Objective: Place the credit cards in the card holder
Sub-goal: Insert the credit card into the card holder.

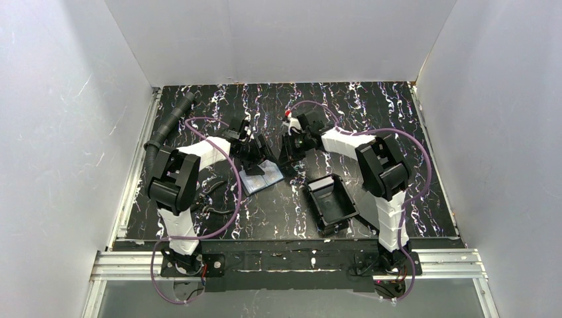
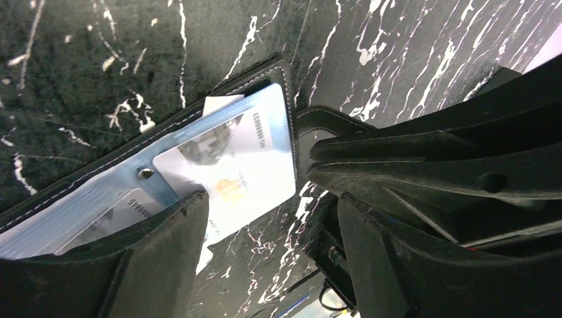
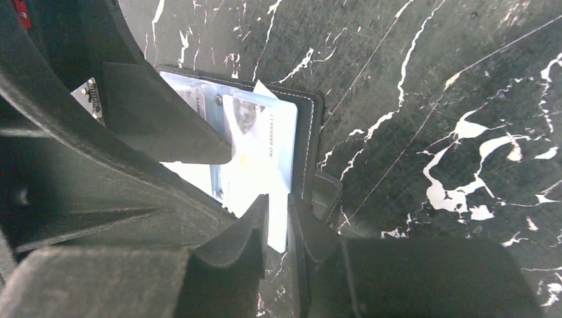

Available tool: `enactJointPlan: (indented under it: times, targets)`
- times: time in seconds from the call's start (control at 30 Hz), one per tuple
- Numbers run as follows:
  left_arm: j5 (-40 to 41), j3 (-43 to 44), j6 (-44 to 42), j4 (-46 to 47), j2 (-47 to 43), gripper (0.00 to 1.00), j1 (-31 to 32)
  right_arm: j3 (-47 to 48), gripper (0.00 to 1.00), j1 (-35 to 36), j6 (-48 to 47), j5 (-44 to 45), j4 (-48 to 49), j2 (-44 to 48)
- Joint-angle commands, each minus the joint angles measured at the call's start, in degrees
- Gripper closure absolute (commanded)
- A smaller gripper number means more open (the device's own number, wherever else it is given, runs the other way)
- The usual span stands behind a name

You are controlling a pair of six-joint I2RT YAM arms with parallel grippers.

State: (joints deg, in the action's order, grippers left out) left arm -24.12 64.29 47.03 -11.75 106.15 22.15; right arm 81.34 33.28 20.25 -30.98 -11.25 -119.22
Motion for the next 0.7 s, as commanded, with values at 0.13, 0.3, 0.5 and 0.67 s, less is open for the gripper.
enactJointPlan:
  times: [0.13, 0.3, 0.5, 0.67]
  targets:
    - [1.17, -2.51, 0.76, 2.79, 0.86, 0.3, 0.48, -5.33, 0.7, -1.88, 6.88, -6.16, 8.21, 3.77]
    - [3.17, -3.1, -1.96, -0.77, -4.96, 0.23, 0.47, -5.71, 0.7, -1.82, 6.26, -6.31, 7.81, 3.85]
    - [4.34, 0.73, -4.86, -7.9, -6.62, 0.2, 0.44, -4.64, 0.7, -1.02, 4.64, -5.28, 6.67, 4.31]
    - [3.87, 1.83, -4.26, -8.93, -3.88, 0.21, 0.54, -4.11, 0.7, 0.04, 5.19, -5.9, 7.36, 4.24]
